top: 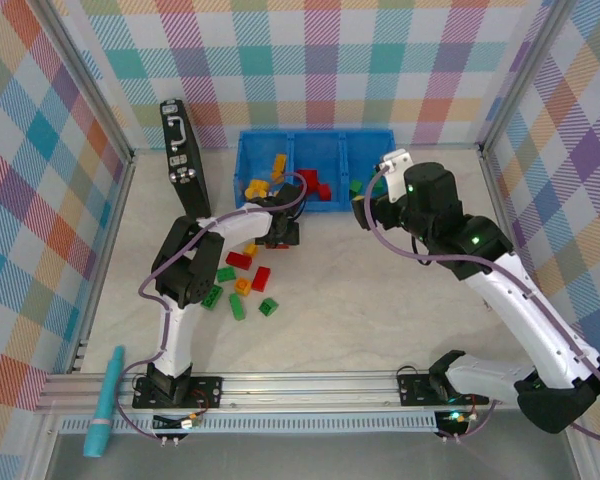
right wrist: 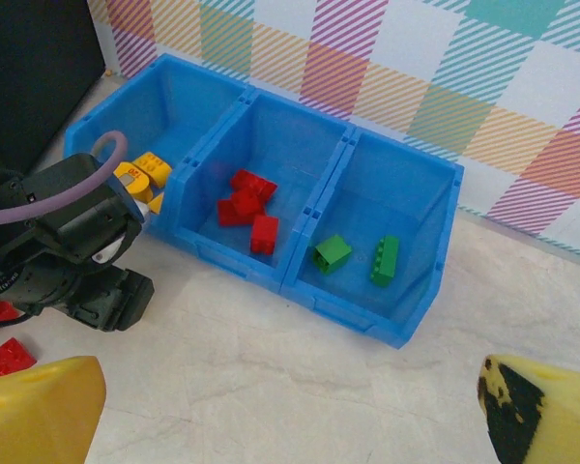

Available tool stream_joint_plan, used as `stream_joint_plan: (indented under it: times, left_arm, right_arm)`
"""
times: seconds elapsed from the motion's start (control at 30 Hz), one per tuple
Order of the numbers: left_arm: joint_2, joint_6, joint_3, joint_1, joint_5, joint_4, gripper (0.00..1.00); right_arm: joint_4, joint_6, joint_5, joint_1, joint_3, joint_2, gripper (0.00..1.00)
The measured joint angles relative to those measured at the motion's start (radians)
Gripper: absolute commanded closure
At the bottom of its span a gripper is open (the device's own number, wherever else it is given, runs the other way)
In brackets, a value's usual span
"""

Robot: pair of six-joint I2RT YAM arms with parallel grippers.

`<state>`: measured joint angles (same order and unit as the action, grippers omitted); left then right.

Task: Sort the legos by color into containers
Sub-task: Pick up the lego from the center of the table.

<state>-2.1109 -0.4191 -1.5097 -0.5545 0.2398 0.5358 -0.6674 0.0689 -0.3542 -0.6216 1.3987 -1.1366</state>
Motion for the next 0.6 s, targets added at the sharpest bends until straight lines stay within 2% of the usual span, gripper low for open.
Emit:
stream_joint_plan:
  times: [0.23,0.47,0.6]
  left_arm:
    - [0.014,-0.013,0.016,0.006,-0.006,-0.015,0.41]
    - [0.056,-0.014,0.013,0.020,-0.015,-0.005,0.41]
    - [0.100,-0.010,-0.073,0.019,-0.047,0.005,0.39]
  right_arm:
    - [0.000,0.000,0.000,0.000,0.002,0.000,0.01]
    - [0.000,0.000,-0.002,0.000,0.002,0.000,0.01]
    - [0.000,0.000,-0.003,0.000,0.002,0.000,0.01]
